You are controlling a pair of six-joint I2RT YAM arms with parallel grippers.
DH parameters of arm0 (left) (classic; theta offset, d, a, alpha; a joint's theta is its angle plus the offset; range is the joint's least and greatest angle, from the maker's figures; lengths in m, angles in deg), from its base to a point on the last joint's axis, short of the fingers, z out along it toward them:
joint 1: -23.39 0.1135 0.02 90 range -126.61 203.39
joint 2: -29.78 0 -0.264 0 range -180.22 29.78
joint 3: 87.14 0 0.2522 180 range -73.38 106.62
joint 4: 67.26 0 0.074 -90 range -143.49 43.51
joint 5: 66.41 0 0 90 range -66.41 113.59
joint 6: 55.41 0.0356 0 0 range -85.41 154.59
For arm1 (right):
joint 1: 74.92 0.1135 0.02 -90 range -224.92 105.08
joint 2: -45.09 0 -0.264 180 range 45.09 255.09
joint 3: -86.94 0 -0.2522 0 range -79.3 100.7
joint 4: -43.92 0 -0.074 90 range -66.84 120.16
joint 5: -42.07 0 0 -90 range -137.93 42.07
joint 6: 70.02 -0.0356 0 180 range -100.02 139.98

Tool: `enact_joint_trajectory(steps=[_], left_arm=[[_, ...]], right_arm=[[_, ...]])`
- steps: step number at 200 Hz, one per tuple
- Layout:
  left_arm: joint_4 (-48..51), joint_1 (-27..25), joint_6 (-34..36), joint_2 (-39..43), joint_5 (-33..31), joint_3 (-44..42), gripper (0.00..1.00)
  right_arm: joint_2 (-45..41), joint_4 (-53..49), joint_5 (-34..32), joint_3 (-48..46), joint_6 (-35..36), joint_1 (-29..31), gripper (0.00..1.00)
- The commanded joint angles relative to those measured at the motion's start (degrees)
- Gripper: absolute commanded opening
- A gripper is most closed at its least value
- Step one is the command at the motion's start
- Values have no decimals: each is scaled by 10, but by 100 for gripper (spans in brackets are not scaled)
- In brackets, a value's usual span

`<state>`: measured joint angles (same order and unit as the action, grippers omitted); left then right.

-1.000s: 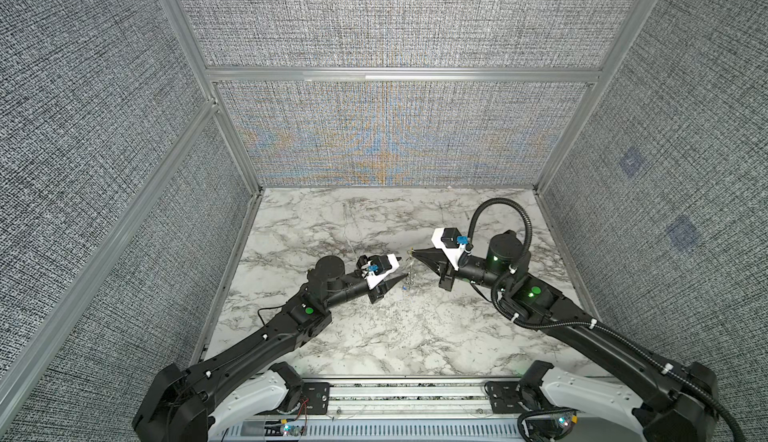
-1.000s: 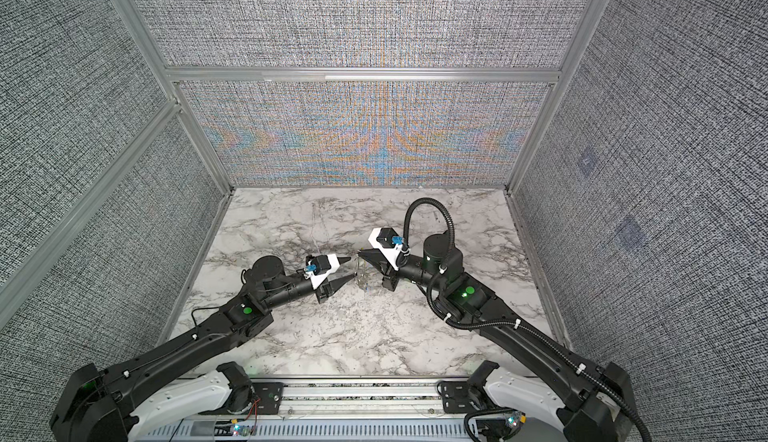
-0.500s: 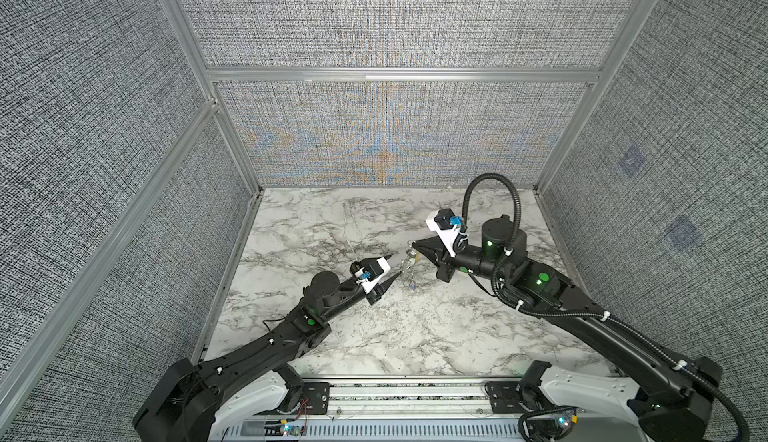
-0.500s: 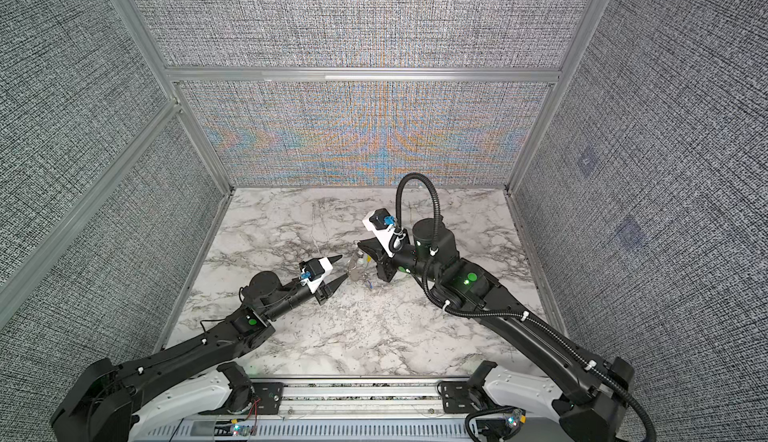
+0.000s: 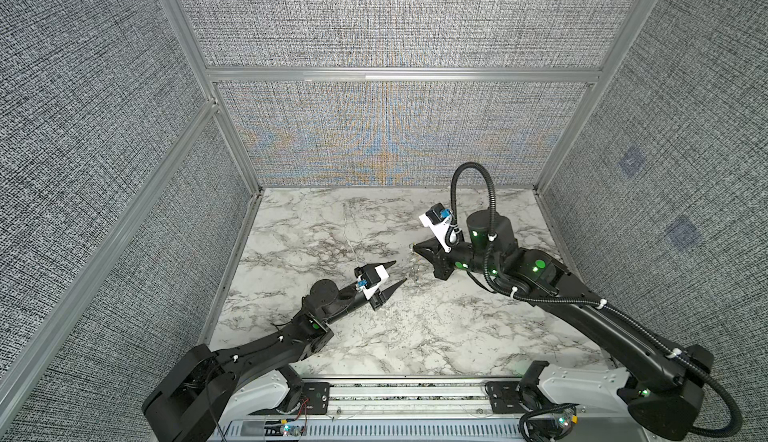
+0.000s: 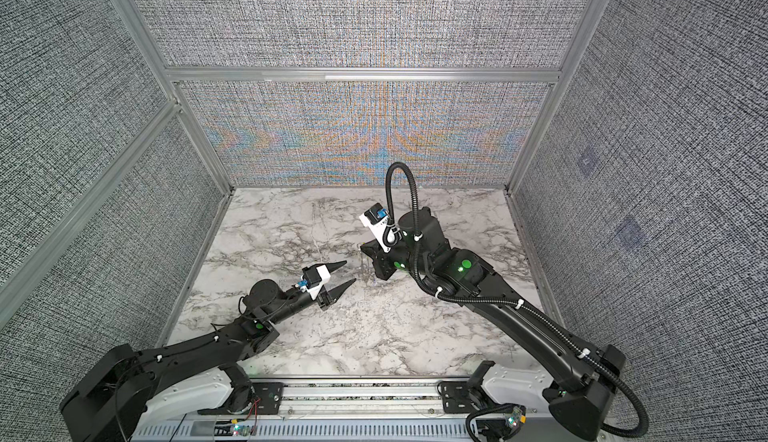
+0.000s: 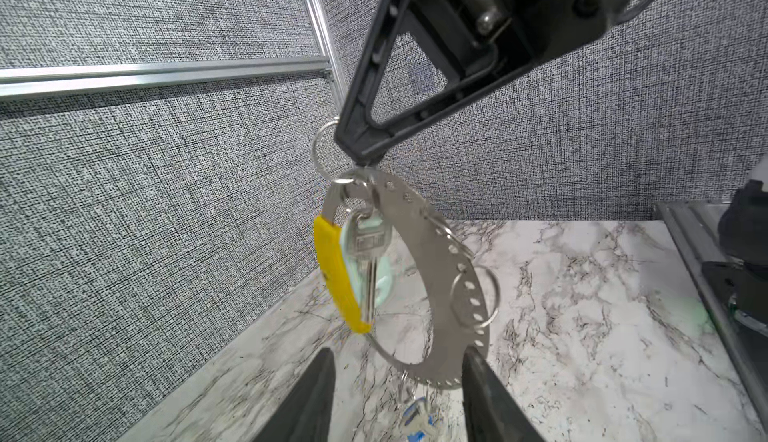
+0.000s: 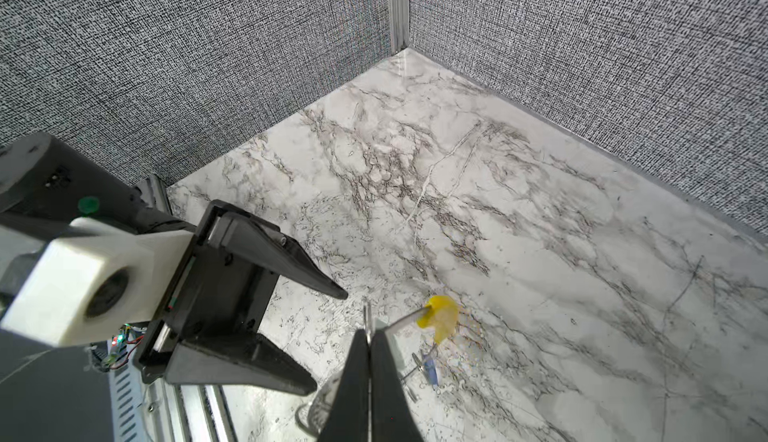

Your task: Remove the keys from the keyring

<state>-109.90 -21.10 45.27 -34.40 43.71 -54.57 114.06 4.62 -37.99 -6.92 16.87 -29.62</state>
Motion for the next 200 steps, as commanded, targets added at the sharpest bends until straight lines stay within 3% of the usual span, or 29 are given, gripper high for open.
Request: enact_joint_trajectory(steps=[1, 29, 74, 95, 200], left_arm=[[-59, -1, -11, -11, 10, -1, 52], [-81, -6, -7, -33, -7, -2, 52], [-90, -33, 19, -52, -121, 8, 52], [-98, -34, 12, -59, -131, 13, 52], [-163, -35, -41, -110, -47, 25, 37]], right_arm=[[9, -22, -4, 14, -26, 1, 0], [24, -38, -3, 31, -39, 1, 0], [34, -51, 0, 41, -61, 2, 0], [35, -55, 3, 41, -61, 3, 0], [30, -54, 20, 40, -37, 6, 0]])
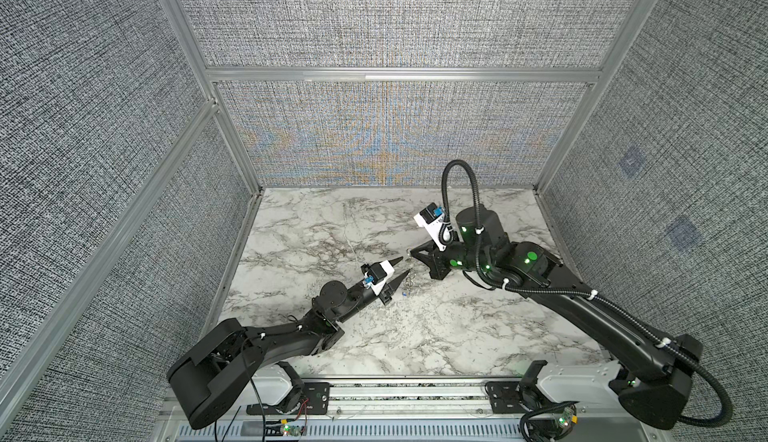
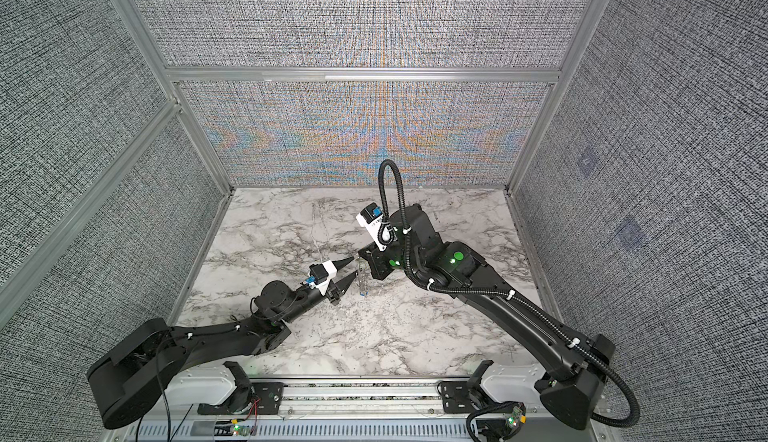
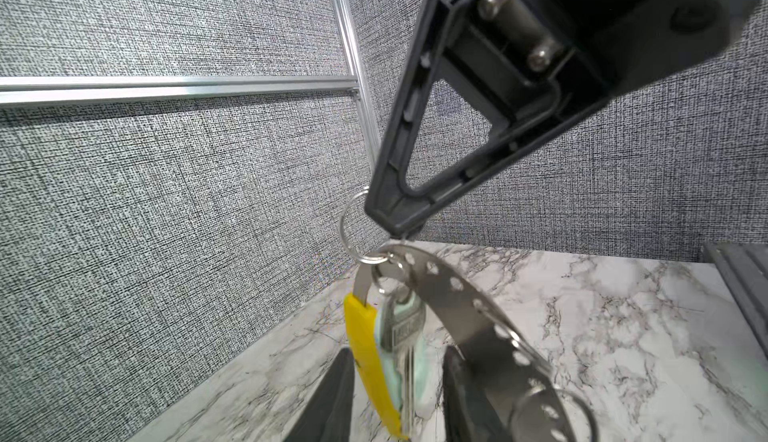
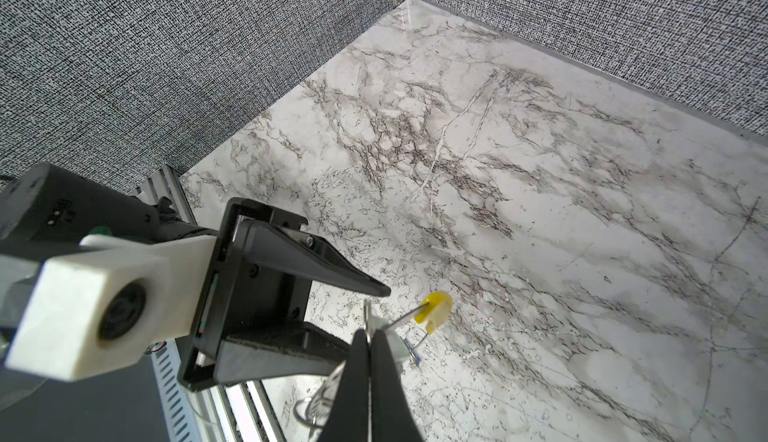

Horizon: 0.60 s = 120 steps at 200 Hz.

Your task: Remove the keys from the keyring

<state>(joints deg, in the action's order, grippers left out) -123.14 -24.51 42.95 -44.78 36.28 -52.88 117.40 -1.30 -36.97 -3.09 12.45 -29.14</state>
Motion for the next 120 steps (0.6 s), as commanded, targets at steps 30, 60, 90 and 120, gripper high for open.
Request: enact_joint_trajectory(steps=[30, 60, 90, 120], left_arm=[[-35, -1, -25, -14, 37, 12, 33], [-34, -1, -28, -13, 42, 11, 25], [-33, 0, -29, -11, 50, 10, 15], [-29, 0, -25, -1, 54, 5, 8]], right_arm=[[-6, 7, 17, -3, 17, 2, 0], [-12, 12, 22, -9, 29, 2, 0], [-19, 17, 31, -17, 42, 2, 0], [-29, 15, 43, -24, 67, 2, 0]])
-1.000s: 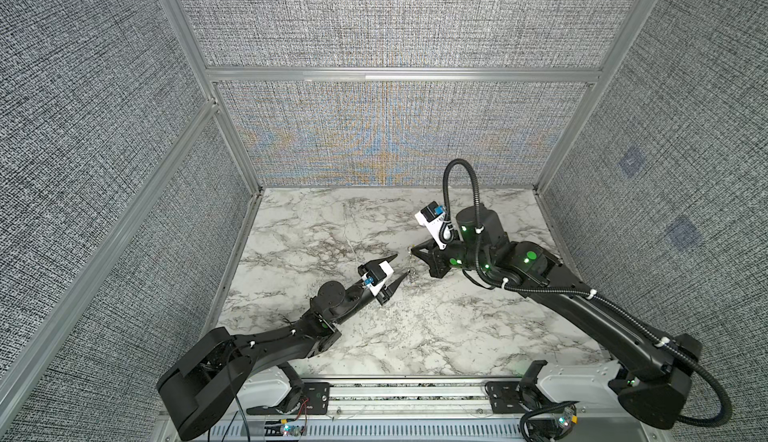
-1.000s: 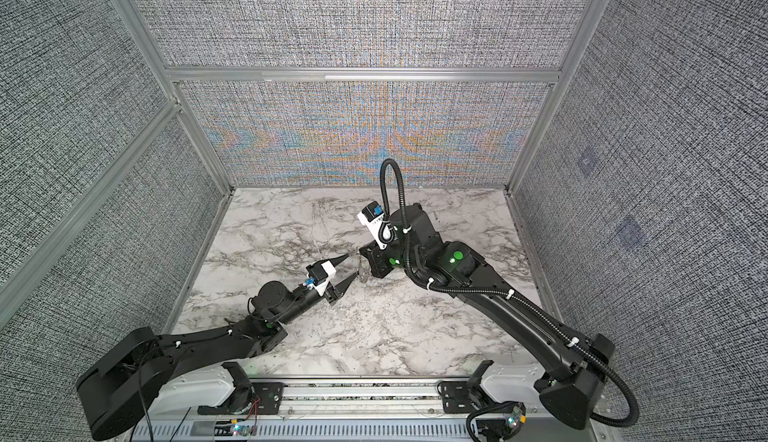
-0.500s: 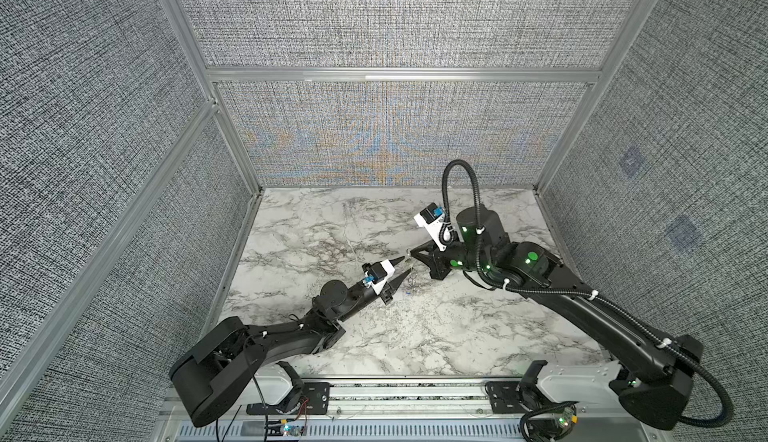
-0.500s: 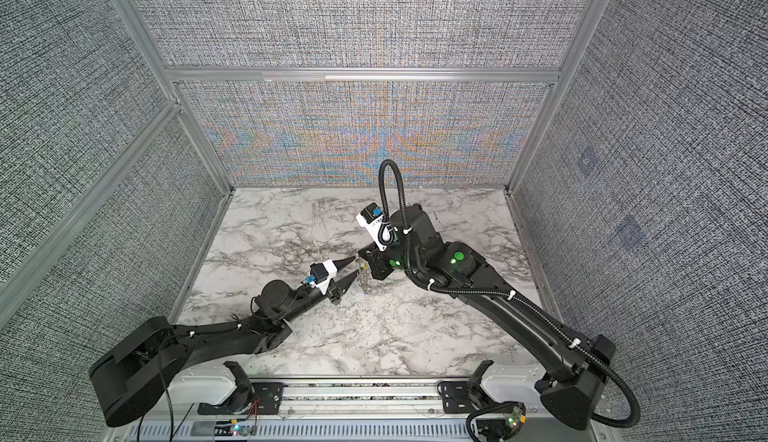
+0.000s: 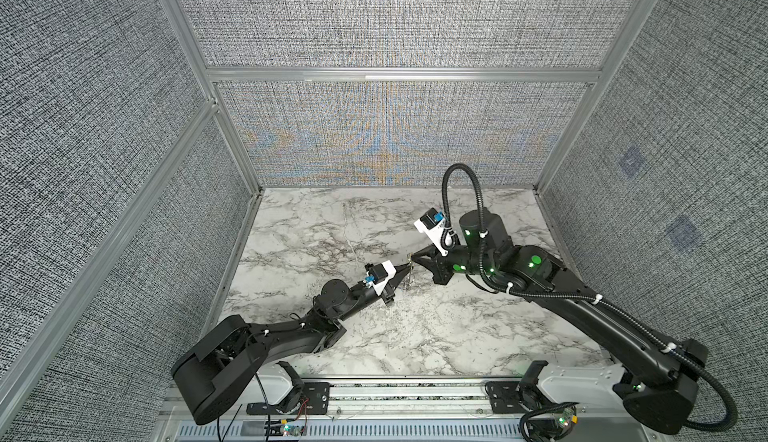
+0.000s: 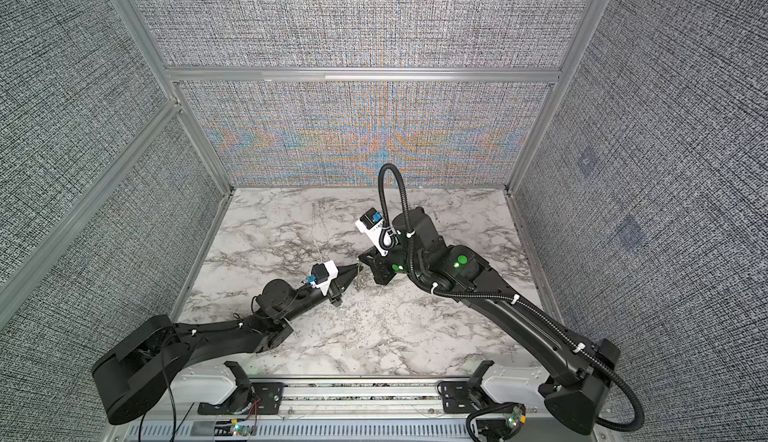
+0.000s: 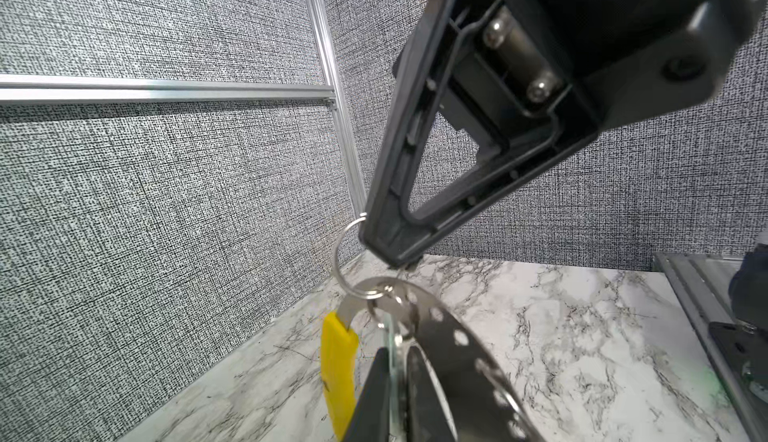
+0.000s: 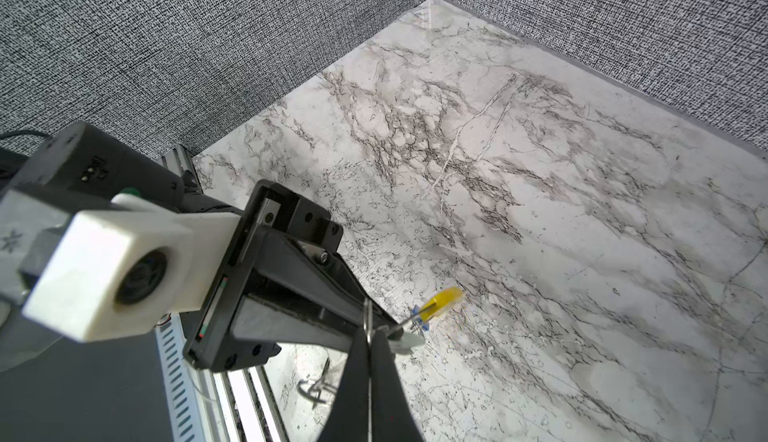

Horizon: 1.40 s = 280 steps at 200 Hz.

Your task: Remove the keys from the keyring

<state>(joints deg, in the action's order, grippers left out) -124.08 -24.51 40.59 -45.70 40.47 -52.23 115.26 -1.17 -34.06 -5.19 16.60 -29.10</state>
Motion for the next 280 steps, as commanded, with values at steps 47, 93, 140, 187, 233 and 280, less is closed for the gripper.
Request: enact_joint_trajectory(steps=[47, 93, 140, 187, 233, 280], left_arm=[[29, 0, 15, 47, 6, -10, 0], [139, 0, 54, 104, 1, 2, 0], [244, 2, 100, 131, 19, 31, 0], [330, 20, 123, 147, 72, 63, 0], [430, 42, 147, 149, 156, 110, 0], [530, 55, 174, 135, 217, 166, 0]], right_arm=[[-31, 1, 29, -17, 84, 1, 0], [-47, -3, 42, -38, 124, 1, 0], [-65, 10, 51, -61, 156, 1, 0], [-80, 4, 48, -78, 205, 1, 0], [-78, -15, 39, -82, 246, 1, 0], [-88, -11, 25, -96, 277, 1, 0]])
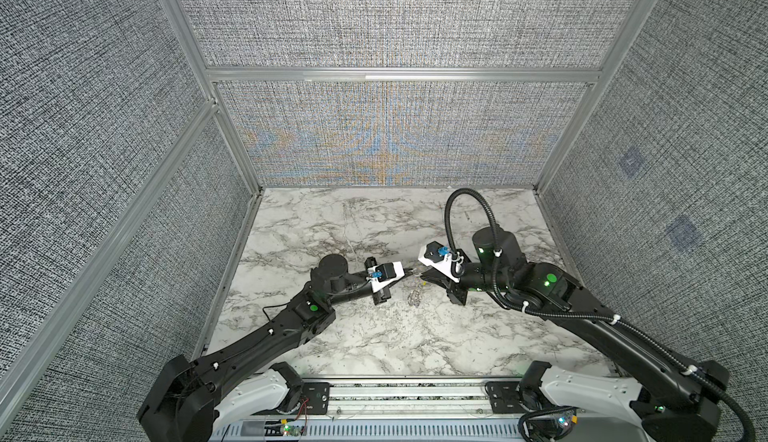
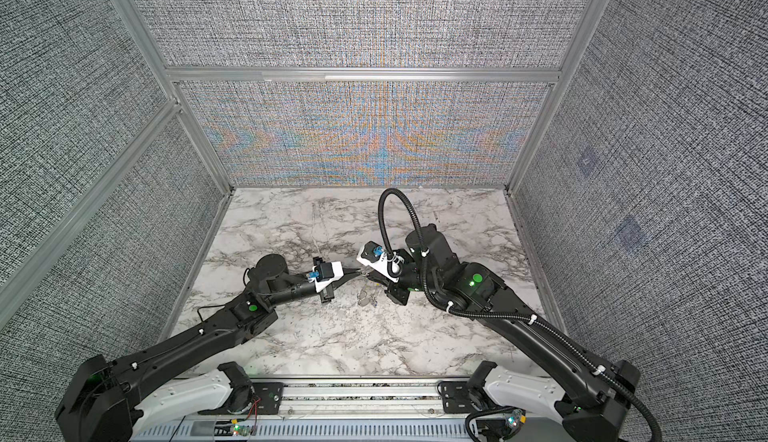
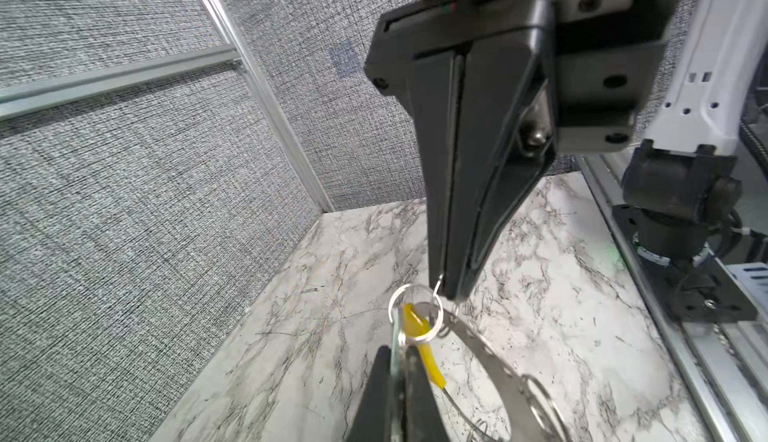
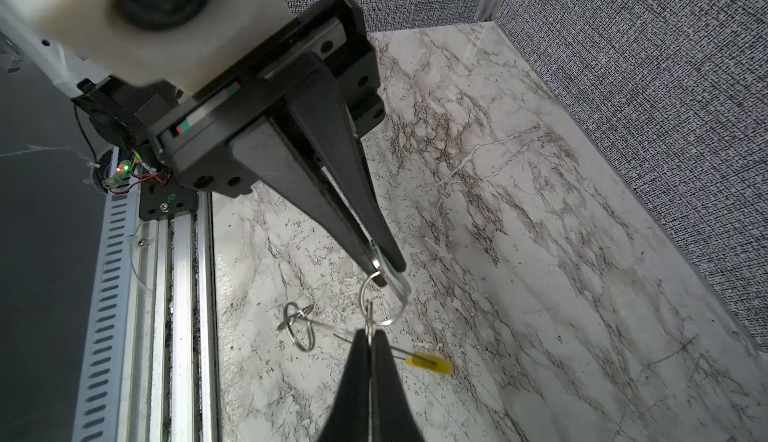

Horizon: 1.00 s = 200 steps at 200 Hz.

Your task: Remove the keys from the keyring

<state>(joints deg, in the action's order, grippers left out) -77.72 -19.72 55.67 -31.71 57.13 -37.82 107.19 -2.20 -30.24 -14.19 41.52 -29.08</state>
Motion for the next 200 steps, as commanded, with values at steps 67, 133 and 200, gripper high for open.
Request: enact_joint_trajectory(steps=[67, 133, 200], left_arm=[[193, 41, 61, -45, 116, 100, 0], [262, 61, 70, -92, 165, 170, 0], [286, 65, 60, -125, 184, 202, 0]], right_arm=[[-19, 2, -7, -35, 83, 2, 0], [-22, 17, -15, -58, 124, 6, 0], [-23, 56, -53, -75, 157, 12, 0]])
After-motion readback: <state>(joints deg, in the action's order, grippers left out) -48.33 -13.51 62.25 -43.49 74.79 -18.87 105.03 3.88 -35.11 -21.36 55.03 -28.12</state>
